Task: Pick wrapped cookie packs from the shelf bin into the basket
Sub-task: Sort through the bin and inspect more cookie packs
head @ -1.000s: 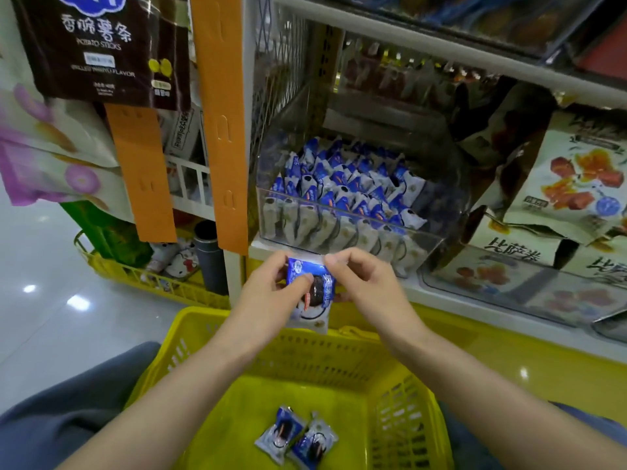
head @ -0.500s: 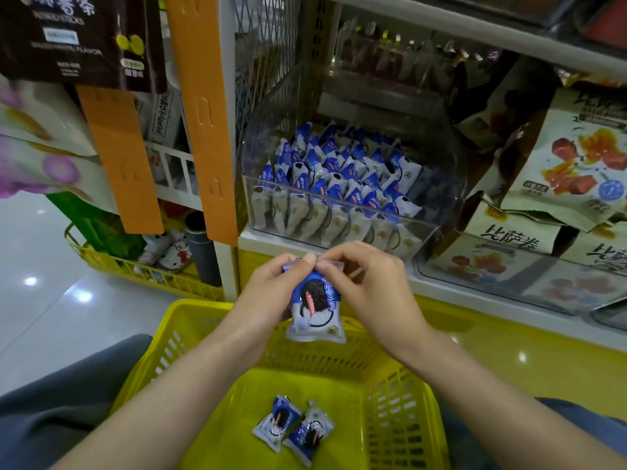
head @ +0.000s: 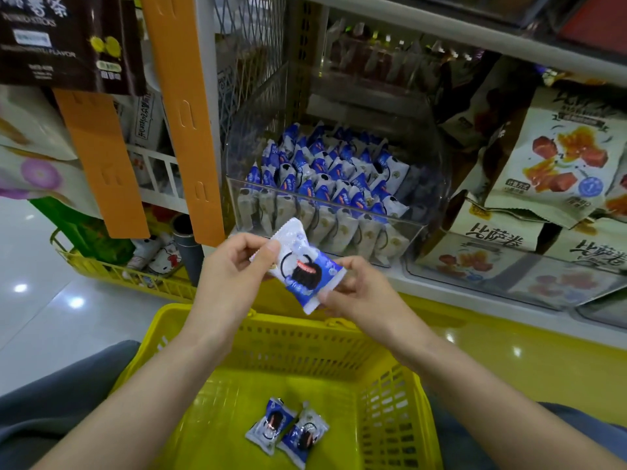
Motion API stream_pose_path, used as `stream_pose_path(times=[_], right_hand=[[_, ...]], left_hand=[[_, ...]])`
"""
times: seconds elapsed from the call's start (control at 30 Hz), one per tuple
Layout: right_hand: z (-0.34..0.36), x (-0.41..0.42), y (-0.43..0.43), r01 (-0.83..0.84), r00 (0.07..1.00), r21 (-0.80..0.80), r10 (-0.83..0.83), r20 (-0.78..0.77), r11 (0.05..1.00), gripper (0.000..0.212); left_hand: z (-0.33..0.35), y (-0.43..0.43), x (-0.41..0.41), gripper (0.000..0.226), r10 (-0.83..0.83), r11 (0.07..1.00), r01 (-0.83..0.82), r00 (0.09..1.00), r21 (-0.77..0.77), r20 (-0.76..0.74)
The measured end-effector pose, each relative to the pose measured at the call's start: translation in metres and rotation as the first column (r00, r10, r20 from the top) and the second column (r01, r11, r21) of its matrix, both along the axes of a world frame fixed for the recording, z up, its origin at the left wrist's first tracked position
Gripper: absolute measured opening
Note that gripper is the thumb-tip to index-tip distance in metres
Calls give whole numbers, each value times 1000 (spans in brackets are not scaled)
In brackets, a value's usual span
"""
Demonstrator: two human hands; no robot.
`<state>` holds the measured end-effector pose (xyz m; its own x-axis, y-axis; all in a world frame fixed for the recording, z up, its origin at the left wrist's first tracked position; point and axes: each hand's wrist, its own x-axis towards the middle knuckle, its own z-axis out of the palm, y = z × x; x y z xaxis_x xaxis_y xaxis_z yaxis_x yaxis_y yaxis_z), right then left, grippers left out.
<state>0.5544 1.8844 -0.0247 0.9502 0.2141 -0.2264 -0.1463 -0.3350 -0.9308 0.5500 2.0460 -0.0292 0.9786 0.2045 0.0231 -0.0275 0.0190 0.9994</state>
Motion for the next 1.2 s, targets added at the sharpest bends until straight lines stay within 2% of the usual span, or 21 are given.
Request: stream_pose_path(times=[0.07,0.13,0.2,0.3,0.37,0.5,0.57,0.63,0.77,0.87,0.97,1.07,1.2], right_hand=[[-4,-3,-1,-37,979,-242,84,186,970,45],[-4,-5,1,-15,937,-244,99,336,970,47],[-2,-5,1,-15,915,-163,79,396,987,26],[1,-4,1,-9,907,-128,62,417,992,0],[2,-5,1,1,876,-167,80,476,986,5],[6,-6,-1,44,712,-390,245,658,920,6],[6,-5,-1,87,693,-391,226,684,916,6],[5,-4,-1,133,745,-289,97,660,948,7],[6,3,1,239,867,-43,-194,459,970,12],[6,4,3,265,893,44,-262,366,963,12],[6,4,4,259,915,120,-283,288,958,12],[4,2,8,166,957,181,-203,206,969,10],[3,2,11,95,951,39,-102,291,995,18]], left_hand=[[1,-1,-2,14,-37,990,28,997,141,61],[0,-2,-4,15,-93,962,65,991,265,95],[-2,-6,-7,14,-144,930,101,985,352,97],[-3,-11,-10,13,-179,912,138,981,385,73],[-3,-11,-9,15,-193,925,168,980,341,40],[0,-11,-6,18,-248,962,252,968,108,-49],[-2,-12,-6,12,-251,966,254,966,45,-60],[-5,-13,-4,4,-190,979,195,979,56,-72],[-14,-11,-3,28,4,945,19,998,326,-70],[-15,-14,-7,26,-65,873,48,998,485,20],[-16,-19,-13,29,-203,905,189,979,381,-5],[-16,-25,-15,35,-295,918,299,954,262,-56],[-11,-28,-15,23,-309,951,304,945,-57,-105]])
